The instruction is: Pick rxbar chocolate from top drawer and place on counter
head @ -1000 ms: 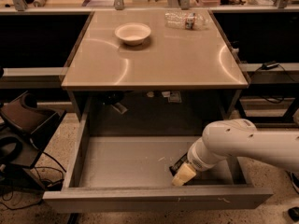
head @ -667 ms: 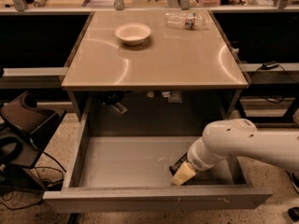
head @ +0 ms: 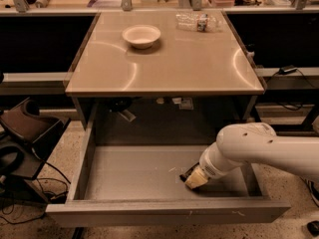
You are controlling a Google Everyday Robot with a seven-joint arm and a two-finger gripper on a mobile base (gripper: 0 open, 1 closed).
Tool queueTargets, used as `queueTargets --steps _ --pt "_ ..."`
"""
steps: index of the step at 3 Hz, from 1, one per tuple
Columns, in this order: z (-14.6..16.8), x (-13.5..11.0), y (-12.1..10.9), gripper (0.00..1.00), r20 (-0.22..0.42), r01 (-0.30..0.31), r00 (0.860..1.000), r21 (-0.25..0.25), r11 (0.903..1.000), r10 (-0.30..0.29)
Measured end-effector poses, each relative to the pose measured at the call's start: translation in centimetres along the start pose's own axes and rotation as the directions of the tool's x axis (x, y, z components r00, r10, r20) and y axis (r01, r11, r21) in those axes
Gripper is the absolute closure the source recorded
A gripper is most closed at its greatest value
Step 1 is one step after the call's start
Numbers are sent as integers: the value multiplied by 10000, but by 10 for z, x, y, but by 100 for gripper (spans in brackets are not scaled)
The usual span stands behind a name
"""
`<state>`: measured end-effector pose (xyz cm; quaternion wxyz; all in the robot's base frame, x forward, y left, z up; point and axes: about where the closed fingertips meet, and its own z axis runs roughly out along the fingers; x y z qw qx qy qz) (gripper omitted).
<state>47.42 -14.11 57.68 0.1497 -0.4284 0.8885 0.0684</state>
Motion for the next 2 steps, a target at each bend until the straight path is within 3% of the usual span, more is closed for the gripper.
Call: queueTargets --steps 1,2 --pt "-8 -3 0 89 0 1 10000 0 10000 -1" --pt "-11 -4 0 100 1 1 10000 1 10000 -1"
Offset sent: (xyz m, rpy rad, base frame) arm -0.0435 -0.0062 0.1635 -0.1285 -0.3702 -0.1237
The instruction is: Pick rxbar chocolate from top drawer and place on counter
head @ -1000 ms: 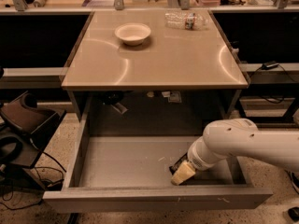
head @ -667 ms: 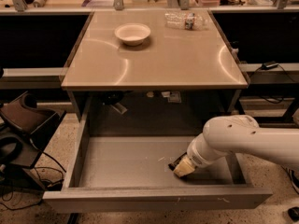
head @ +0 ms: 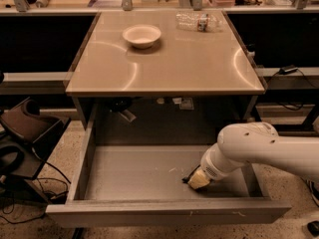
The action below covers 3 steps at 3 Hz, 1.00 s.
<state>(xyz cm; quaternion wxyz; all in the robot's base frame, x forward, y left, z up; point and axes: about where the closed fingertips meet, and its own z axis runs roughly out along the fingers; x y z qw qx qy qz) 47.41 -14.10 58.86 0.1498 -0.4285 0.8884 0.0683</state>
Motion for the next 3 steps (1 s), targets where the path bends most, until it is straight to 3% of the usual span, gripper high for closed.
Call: queueTargets --steps 1,2,3 --pt "-31 -5 4 100 237 4 9997 656 9978 -19" --pt "-101 -15 15 100 546 -247 9984 1689 9853 157" --pt "-225 -57 17 100 1245 -409 9922 3050 9515 27"
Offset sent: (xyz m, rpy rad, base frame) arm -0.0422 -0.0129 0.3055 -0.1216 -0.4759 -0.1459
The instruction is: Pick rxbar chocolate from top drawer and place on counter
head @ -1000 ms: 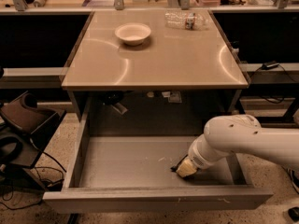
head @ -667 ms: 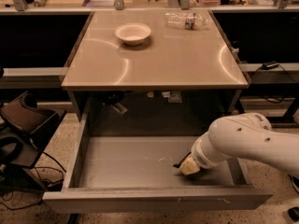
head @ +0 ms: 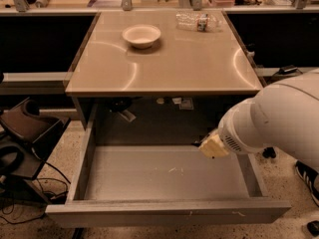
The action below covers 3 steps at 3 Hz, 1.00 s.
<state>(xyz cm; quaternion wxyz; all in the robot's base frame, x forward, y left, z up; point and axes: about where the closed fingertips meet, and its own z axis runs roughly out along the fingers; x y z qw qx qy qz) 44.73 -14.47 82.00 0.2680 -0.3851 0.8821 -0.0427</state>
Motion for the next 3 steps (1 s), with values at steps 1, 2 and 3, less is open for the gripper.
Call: queueTargets --steps 1,2,3 --pt "0 0 0 100 1 1 10000 -1 10000 -1" --pt "2 -26 -25 100 275 219 9994 -106 9997 -216" --pt "22 -59 -73 100 89 270 9996 -332 9991 -267"
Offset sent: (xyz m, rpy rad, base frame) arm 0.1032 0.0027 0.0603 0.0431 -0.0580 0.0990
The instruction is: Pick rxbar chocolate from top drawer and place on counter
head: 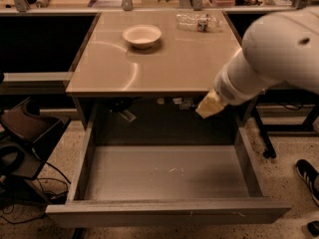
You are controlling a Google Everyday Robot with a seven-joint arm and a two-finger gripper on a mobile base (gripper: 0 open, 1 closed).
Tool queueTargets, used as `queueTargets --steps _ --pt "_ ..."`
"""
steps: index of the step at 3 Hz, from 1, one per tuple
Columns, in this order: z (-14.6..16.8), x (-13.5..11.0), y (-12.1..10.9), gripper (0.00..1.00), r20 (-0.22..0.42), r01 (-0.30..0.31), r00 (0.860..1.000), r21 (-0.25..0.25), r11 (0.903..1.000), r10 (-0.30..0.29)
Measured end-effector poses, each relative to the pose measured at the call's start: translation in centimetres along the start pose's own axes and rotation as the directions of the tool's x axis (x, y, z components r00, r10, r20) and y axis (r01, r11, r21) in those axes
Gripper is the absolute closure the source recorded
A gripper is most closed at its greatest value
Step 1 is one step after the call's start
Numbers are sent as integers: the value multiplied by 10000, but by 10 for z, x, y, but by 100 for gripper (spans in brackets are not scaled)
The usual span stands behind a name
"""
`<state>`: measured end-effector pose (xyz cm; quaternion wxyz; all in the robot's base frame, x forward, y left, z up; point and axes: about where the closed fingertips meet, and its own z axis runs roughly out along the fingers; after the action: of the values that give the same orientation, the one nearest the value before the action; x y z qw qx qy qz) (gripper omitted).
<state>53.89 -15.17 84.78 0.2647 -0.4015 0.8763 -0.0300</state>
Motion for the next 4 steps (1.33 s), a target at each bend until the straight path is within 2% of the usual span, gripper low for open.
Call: queueTargets --steps 1,2,3,4 --pt "17 -23 -51 100 -164 -358 9992 -140 9993 356" --pt "20 -40 -105 100 148 -981 9951 -72 9952 982" --pt "25 -42 -148 100 268 -1726 9845 -240 9847 1732" --pt "31 -53 -181 100 606 -2085 9754 -568 9764 2118"
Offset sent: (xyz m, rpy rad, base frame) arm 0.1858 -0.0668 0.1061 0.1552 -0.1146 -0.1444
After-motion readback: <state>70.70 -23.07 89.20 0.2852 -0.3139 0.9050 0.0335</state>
